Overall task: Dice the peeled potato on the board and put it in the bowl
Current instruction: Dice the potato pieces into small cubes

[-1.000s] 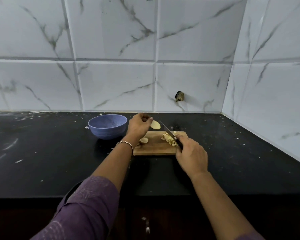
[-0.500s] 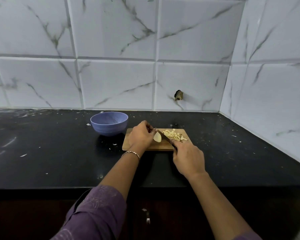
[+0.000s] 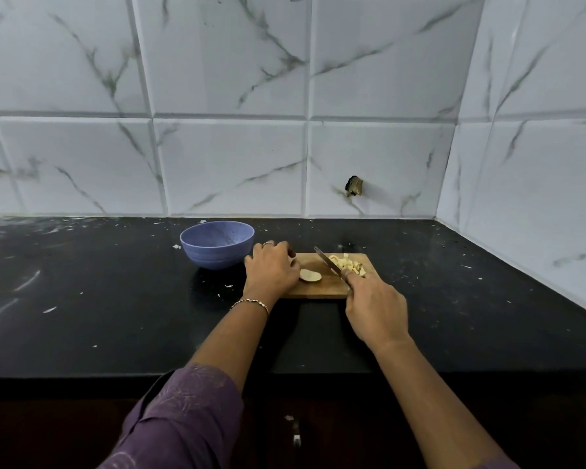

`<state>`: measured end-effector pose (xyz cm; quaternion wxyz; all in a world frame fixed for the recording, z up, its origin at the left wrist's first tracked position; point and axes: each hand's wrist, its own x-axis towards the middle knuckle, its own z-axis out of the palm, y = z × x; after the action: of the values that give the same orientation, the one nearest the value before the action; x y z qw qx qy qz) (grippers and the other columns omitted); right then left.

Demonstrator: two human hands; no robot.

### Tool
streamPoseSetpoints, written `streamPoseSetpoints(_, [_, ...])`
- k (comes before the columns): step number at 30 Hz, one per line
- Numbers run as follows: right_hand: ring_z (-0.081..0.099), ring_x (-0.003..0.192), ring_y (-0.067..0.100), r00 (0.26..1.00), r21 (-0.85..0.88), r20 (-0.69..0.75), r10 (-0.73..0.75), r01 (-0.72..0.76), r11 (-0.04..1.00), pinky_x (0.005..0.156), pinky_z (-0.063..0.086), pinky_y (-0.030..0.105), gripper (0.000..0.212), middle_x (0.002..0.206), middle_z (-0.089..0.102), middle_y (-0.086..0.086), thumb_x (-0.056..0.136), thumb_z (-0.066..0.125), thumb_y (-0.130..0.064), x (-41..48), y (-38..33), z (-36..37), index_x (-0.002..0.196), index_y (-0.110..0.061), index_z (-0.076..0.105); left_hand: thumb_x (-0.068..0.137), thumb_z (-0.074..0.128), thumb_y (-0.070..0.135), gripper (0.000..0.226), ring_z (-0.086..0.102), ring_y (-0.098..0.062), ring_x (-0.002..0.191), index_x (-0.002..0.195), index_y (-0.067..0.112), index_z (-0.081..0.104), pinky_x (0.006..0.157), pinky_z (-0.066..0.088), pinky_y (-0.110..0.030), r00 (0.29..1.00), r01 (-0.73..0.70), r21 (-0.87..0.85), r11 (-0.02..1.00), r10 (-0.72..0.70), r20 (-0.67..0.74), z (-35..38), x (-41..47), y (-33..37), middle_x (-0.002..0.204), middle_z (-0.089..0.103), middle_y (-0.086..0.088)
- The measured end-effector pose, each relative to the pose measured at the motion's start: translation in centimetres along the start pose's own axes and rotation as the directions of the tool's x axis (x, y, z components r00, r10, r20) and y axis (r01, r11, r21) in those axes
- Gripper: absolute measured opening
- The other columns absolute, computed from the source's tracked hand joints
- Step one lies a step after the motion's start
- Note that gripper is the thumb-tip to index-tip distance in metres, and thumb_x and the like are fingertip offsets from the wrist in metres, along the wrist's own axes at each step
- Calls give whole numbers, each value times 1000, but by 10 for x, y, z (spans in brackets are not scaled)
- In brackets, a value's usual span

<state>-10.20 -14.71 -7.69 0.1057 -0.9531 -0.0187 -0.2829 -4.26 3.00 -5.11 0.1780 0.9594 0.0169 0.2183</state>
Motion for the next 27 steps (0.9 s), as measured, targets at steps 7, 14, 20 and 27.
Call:
streamPoseSetpoints(7, [58,88,12,998,66,-44,-38,40,997,66,49,27,41,102,59,-8,100,48,-30,-6,-2,-5,141,-36,51,94,49,39,43,35,-24,139,137,30,52,110,28,-49,957,-37,-45,998,48,288,-5,-1,-18,149,45,2])
streamPoseSetpoints(14, [54,84,11,999,49,-8,-47,48,998,65,45,25,43,100,55,-9,102,46,-32,-6,-2,-7,144,-38,47,96,53,25,29,56,-21,119,120,16,67,100,46,-34,973,-72,-160,984,104,206,3,0,-25,126,63,-7])
streamPoseSetpoints(20, [49,82,8,999,42,15,-50,49,998,65,44,24,43,100,55,-9,102,46,-32,-2,-1,-5,144,-38,45,98,52,28,29,51,-24,122,118,12,64,98,45,-35,994,-50,-115,992,61,93,12,4,-27,123,62,-11])
streamPoseSetpoints(27, [44,75,7,999,33,15,-47,47,998,59,37,20,43,94,50,-11,102,47,-34,-1,-1,-4,144,-39,45,98,50,35,34,34,-23,142,130,38,61,111,36,-43,973,-103,-69,992,115,201,15,11,-31,155,38,-2])
